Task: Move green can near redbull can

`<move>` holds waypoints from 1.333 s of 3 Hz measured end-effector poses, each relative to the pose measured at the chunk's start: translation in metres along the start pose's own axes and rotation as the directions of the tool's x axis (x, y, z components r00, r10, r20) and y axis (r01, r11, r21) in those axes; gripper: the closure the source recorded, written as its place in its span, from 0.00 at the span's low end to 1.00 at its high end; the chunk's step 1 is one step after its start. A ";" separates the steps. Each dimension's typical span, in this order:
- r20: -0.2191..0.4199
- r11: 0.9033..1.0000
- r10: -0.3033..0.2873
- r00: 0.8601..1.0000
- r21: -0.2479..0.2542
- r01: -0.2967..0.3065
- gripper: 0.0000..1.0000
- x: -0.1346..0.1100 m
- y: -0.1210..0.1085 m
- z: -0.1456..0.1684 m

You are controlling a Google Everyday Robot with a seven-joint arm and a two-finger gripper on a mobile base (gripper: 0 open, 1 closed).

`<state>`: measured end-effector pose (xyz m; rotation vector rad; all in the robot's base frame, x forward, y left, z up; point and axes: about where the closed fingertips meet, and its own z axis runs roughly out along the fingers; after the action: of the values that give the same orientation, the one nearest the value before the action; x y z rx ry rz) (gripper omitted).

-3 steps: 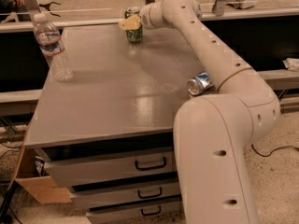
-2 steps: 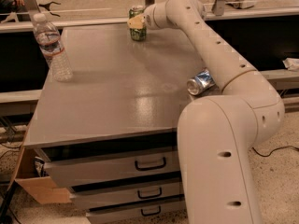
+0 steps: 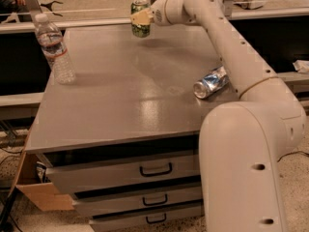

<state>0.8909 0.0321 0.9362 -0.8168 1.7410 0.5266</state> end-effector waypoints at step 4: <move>-0.150 1.000 -0.001 0.989 -0.028 -0.004 1.00 0.070 0.001 -0.184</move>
Offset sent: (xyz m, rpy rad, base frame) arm -0.1293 -0.1203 0.0108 -0.0796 0.0568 0.1103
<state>0.7592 -0.1147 0.9269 -0.8948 1.8759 0.5028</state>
